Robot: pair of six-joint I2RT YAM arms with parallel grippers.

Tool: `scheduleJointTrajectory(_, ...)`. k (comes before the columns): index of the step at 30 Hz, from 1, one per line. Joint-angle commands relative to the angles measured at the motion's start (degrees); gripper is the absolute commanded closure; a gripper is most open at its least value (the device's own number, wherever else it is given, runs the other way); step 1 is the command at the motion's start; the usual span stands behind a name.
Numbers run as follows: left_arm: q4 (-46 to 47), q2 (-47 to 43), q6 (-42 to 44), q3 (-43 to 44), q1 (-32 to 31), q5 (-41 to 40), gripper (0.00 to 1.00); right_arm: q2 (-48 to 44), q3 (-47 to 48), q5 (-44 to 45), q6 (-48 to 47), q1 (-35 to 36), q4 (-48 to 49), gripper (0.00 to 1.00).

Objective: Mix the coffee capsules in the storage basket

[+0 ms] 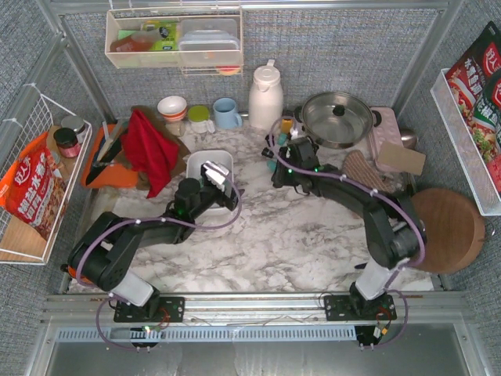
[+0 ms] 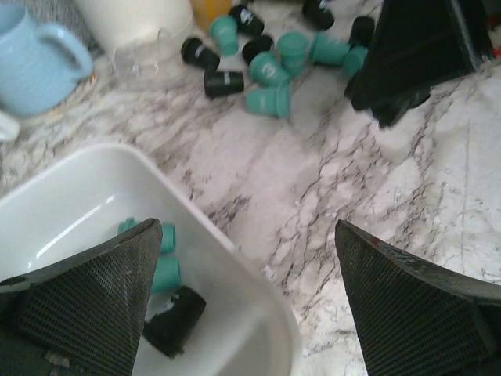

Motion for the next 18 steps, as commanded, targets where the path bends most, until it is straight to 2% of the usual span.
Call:
scheduleJointTrajectory(1,18.9,1.9,3.8,-1.9,-0.8,10.3,0.01,-8.8,-10.3,-9.3,-2.7,1.5,16.8,0.79)
scheduleJointTrajectory(4,30.0,4.8,8.9,-4.9,-3.1,14.8,0.01,-14.7,-19.7,-14.2,-1.0,2.1,28.3,0.78)
scheduleJointTrajectory(8,43.9,10.2,9.5,-7.3,-4.3,18.6,0.01,-18.9,-24.5,-17.5,-0.6,2.9,35.1,0.78)
scheduleJointTrajectory(18,43.4,12.5,12.5,-4.6,-6.9,18.4,0.01,-20.7,-26.5,-23.5,-1.0,5.3,41.6,0.79)
